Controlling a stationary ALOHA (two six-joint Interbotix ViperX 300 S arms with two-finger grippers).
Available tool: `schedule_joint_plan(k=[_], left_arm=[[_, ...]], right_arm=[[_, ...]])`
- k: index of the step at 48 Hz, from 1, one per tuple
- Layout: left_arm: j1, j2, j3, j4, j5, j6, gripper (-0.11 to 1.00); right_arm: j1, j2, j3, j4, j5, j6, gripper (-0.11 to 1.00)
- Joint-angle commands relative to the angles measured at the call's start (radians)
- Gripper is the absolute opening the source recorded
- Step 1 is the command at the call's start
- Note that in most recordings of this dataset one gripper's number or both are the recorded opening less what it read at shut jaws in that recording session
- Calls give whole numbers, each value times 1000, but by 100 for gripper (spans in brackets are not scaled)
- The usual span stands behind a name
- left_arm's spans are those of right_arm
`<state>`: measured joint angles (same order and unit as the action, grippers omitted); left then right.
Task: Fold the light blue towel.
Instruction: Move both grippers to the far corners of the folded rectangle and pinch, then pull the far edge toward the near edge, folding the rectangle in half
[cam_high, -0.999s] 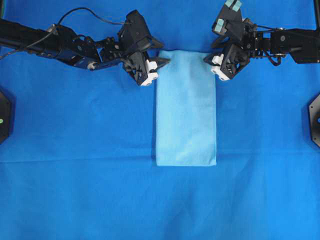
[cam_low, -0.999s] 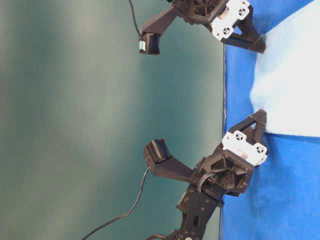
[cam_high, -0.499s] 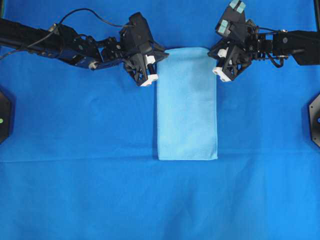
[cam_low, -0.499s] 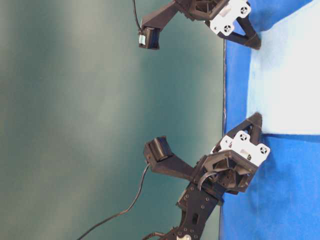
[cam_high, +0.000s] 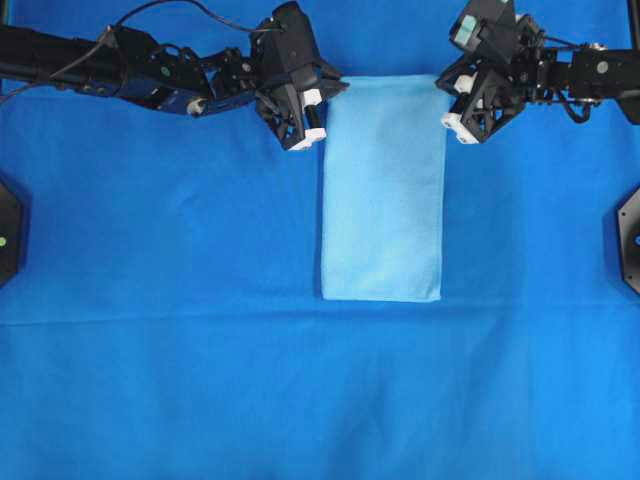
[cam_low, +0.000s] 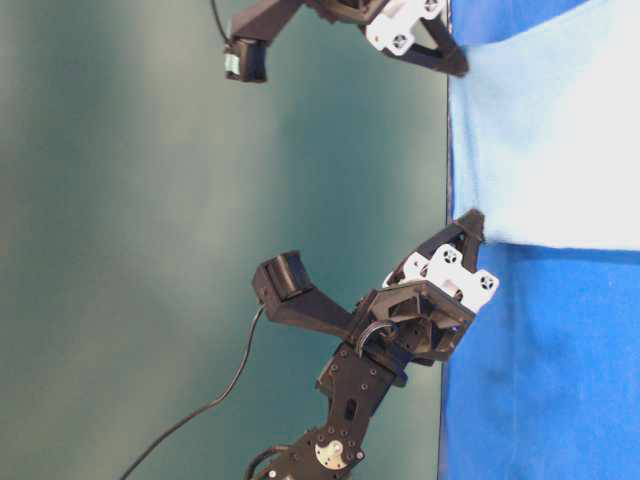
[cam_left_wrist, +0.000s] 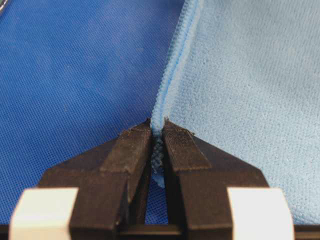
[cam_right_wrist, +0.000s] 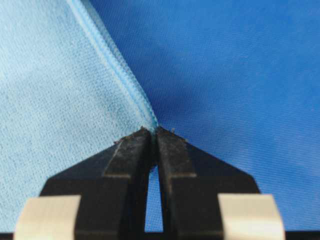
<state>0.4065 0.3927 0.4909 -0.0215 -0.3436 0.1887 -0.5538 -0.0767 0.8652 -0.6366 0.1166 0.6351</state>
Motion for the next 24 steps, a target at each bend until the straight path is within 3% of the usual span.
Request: schedule_joint_plan(k=[1, 13, 24], left_arm=[[12, -48, -6, -2, 9, 3, 5], [-12, -152, 23, -2, 101, 5, 5], [-109, -259, 109, -2, 130, 6, 5]], right_arm=[[-12, -21, -11, -3, 8, 0, 5], [18, -66, 6, 9, 14, 18, 5], [150, -186, 48, 60, 78, 41, 5]])
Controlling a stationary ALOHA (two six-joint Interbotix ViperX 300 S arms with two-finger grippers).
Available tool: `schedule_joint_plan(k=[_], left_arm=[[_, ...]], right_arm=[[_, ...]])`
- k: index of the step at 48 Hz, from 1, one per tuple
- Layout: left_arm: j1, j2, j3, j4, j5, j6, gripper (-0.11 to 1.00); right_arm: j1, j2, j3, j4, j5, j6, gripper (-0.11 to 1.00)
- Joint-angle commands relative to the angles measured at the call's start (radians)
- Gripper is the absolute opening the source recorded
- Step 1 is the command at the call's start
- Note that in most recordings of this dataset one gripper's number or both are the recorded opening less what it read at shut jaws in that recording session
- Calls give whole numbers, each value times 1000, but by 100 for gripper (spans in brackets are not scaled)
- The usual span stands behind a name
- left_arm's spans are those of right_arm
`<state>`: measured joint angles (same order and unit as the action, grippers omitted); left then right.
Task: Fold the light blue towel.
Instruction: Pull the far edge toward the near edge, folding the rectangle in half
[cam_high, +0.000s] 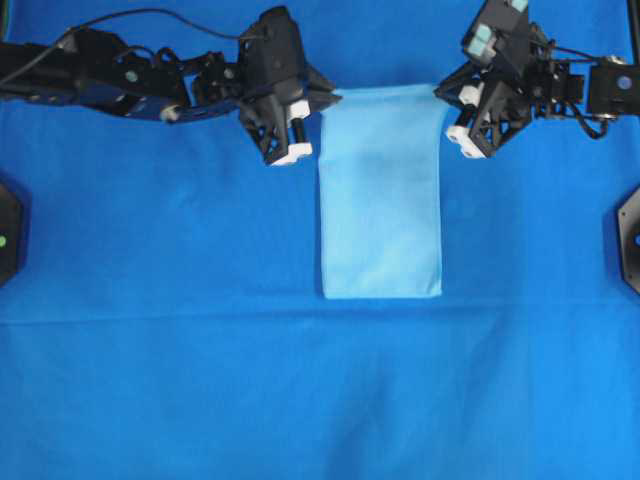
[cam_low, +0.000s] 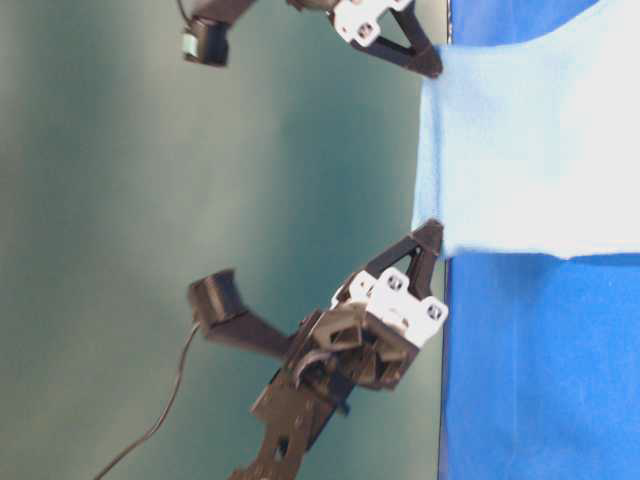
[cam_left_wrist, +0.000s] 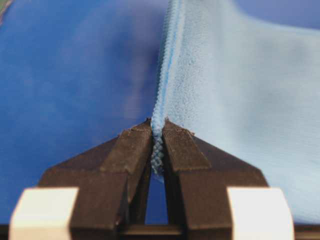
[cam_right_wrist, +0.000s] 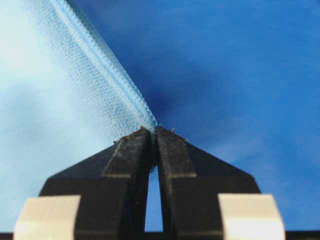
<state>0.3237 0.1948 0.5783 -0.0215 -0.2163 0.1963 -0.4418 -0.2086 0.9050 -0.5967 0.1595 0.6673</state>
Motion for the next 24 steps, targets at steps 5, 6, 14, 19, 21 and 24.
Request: schedule_joint_plan(k=[5, 6, 14, 19, 21, 24], left_arm=[[-86, -112, 69, -2, 3, -8, 5], [-97, -121, 77, -2, 3, -12, 5], [-192, -173, 123, -2, 3, -32, 5], [-236, -172, 129, -2, 5, -57, 5], [-253, -170, 129, -2, 5, -58, 5], [-281, -167, 127, -3, 6, -60, 5]], right_arm=[[118, -106, 26, 48, 84, 41, 5], [137, -115, 31, 52, 98, 51, 5], [287, -166, 52, 66, 176, 150, 5], [357, -164, 55, 66, 212, 216, 5], [390, -160, 55, 66, 227, 244, 5], [428, -155, 54, 66, 241, 270, 5]])
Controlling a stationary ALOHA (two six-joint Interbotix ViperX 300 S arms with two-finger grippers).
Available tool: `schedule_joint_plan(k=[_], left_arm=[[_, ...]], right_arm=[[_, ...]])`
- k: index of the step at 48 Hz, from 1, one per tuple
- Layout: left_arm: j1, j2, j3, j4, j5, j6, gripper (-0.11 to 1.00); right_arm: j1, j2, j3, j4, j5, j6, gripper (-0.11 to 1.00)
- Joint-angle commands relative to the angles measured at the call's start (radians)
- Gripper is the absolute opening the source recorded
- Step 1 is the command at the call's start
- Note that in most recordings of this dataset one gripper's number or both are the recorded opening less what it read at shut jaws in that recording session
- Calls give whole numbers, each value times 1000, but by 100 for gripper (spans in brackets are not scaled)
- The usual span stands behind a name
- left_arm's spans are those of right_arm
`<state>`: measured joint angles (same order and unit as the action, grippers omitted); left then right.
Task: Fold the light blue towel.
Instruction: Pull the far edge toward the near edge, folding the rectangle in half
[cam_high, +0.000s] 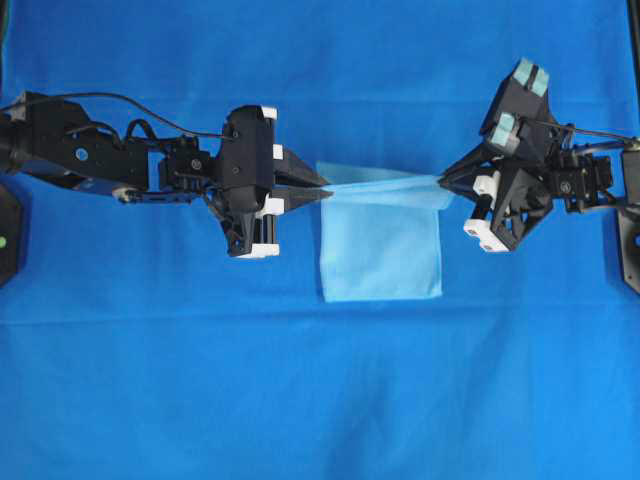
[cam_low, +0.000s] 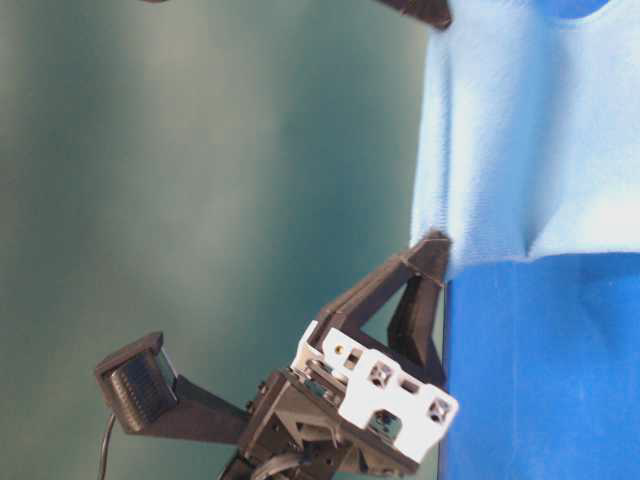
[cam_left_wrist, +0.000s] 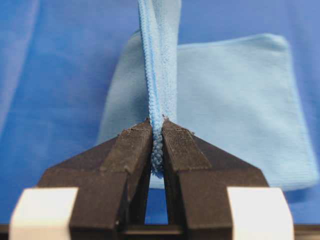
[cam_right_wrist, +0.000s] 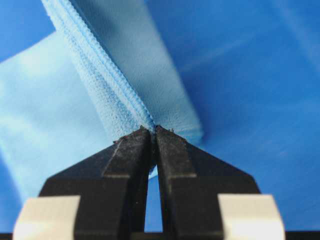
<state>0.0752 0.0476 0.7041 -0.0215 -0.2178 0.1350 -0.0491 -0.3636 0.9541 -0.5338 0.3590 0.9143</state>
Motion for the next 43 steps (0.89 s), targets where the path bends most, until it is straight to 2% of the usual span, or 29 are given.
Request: schedule_joint_plan(k=[1, 8, 14, 27, 33, 43], left_arm=[[-41, -17, -2, -3, 6, 0, 5], [-104, 28, -14, -6, -12, -20, 5], [-135, 86, -26, -6, -41, -54, 5], [-156, 202, -44, -6, -91, -91, 5], [-181, 210, -54, -6, -101, -95, 5], [-196, 213, -58, -6, -106, -97, 5]], right_arm=[[46, 2, 5, 3, 46, 31, 5], [109, 29, 6, 3, 60, 80, 5], [133, 78, 8, 3, 48, 101, 5], [140, 219, 9, 3, -84, 130, 5], [153, 235, 8, 3, -140, 132, 5], [161, 235, 8, 3, -149, 133, 5]])
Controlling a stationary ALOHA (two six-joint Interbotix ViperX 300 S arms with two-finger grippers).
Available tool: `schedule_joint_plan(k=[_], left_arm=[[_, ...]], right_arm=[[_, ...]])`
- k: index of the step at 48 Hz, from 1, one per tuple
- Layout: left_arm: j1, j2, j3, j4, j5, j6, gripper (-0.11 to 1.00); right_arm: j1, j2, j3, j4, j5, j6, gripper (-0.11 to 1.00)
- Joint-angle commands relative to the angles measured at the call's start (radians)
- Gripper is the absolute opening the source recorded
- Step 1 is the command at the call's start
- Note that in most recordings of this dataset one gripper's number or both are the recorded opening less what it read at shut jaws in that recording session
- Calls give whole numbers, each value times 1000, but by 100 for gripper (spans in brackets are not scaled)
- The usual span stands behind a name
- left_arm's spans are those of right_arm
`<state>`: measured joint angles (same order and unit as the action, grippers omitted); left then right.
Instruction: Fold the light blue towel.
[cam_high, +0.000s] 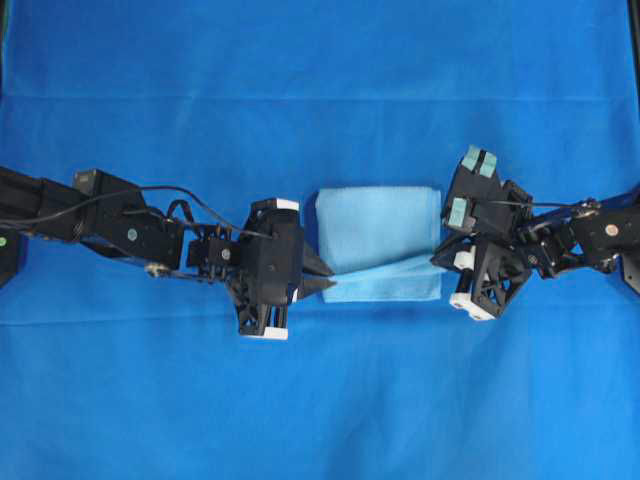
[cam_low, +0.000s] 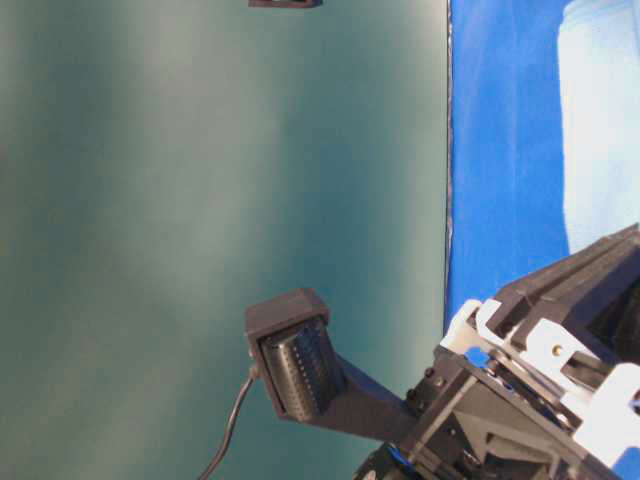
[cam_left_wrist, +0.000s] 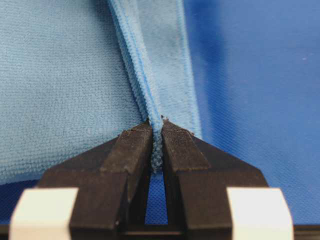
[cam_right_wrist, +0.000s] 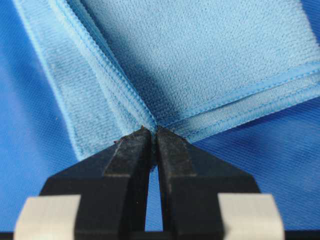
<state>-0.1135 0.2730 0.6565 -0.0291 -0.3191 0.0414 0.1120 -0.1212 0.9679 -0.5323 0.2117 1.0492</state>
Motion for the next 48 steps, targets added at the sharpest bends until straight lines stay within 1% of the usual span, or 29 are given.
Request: schedule_joint_plan(k=[1, 13, 15, 17, 19, 22, 23, 25, 27, 28, 29, 32, 38, 45, 48], left_arm=[[-9, -14, -12, 2, -5, -2, 5], [-6, -12, -18, 2, -5, -2, 5], [-6, -12, -21, 2, -5, -2, 8], [-6, -12, -21, 2, -5, -2, 17], [-6, -12, -23, 2, -5, -2, 29], [-6, -14, -23, 2, -5, -2, 50], [-6, -15, -23, 2, -5, -2, 56], [-6, -20, -23, 2, -2, -2, 67], [-6, -26, -23, 2, 2, 0, 77], [-6, -29, -23, 2, 5, 2, 79], [-6, -35, -21, 3, 8, 0, 78], [-6, -57, -20, 2, 20, 5, 73], [-6, -120, -17, 3, 81, 9, 66], [-6, -235, -14, 2, 183, 11, 65], [-6, -288, -5, 3, 216, 12, 65]], right_arm=[[0, -8, -8, 2, -2, -2, 5], [0, -5, -11, 2, -2, -2, 6], [2, -3, -14, 2, -2, -2, 12], [0, -3, -17, 2, 0, -2, 24], [2, -2, -20, 2, -3, -2, 36], [5, -2, -23, 0, 0, -2, 55], [8, -2, -25, 0, 3, -2, 60], [12, -5, -31, 0, 5, -3, 66], [15, -11, -34, -3, 8, -6, 67], [17, -15, -38, -3, 9, -8, 65], [23, -25, -43, -3, 14, -14, 64], [34, -52, -51, -5, 29, -20, 61], [72, -123, -67, -9, 83, -21, 62], [143, -233, -80, -21, 173, -23, 62], [161, -276, -78, -29, 207, -23, 62]])
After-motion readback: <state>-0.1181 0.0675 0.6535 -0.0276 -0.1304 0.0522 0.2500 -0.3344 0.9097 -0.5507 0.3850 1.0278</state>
